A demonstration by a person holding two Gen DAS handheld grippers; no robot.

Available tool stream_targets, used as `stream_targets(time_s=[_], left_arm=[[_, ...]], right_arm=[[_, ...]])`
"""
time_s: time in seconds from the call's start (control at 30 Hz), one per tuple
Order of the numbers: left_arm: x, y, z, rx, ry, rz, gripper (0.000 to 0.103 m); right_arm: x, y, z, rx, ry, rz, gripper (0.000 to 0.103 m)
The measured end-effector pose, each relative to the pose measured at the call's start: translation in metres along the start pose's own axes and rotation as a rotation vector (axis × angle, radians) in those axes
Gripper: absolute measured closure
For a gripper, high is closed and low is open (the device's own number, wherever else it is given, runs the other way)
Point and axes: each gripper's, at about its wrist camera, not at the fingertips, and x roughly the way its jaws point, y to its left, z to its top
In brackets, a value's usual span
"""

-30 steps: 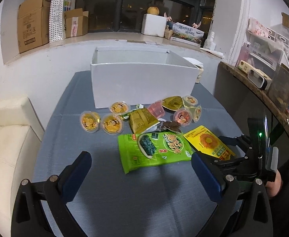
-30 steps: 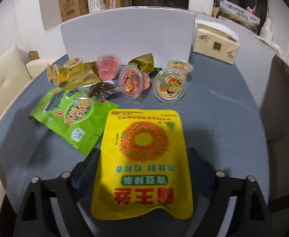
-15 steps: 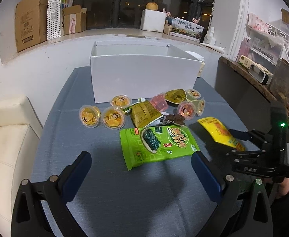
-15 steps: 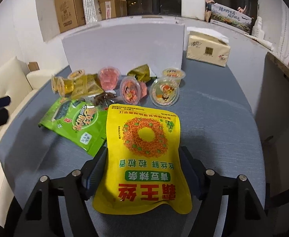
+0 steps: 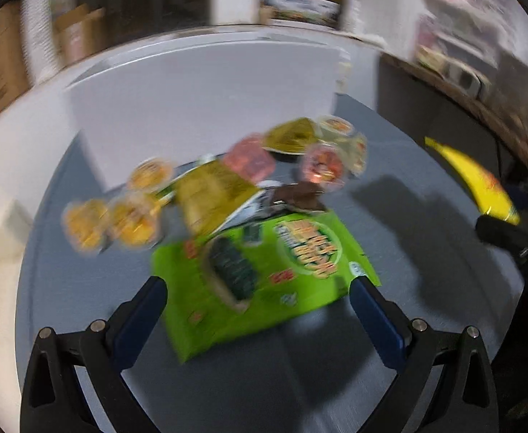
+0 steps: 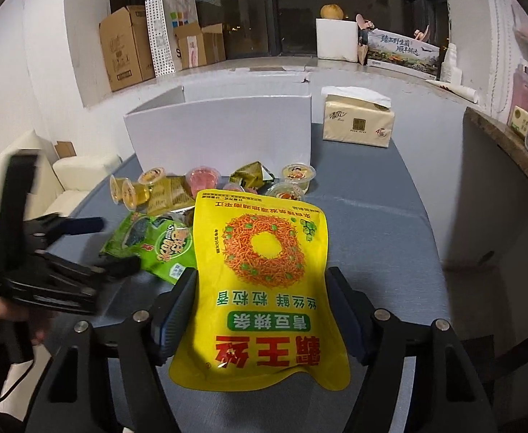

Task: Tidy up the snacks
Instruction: 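Grasp the yellow bag with the right gripper while the left gripper grasps a green seaweed packet, then lift both held packets and carry them toward the white box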

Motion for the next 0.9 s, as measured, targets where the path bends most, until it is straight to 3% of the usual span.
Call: stream_targets(time_s=[0.13,0.23,0.43,0.6,0.73,0.9], left_arm=[[0.019,-0.012,0.009,0.267,0.041,-0.101,0.0],[0.028,-0.017,0.014,0.411,0.083,-0.125,0.0],[0.043,-0.003,0.031,0.432,0.146,-0.241,0.0],[0.045,0.0,0.031,0.453,0.14,-0.305,0.001],[0.037,0.0,0.027,0.451,0.121,-0.31,0.015],[0.021,-0.005,0.018,0.431,0.103,-0.265,0.02]], right_arm=[[-0.008,-0.005,-0.002,0.003,-0.002,-0.001,0.028],[-0.013,-0.009,-0.002,0.013,-0.009,-0.004,0.028],[-0.014,-0.013,-0.003,0.027,-0.005,-0.009,0.028],[-0.015,-0.012,-0.003,0.026,0.001,-0.007,0.028],[-0.017,-0.008,-0.003,0.029,-0.007,0.003,0.028],[-0.019,-0.001,-0.003,0.018,-0.011,0.007,0.028]])
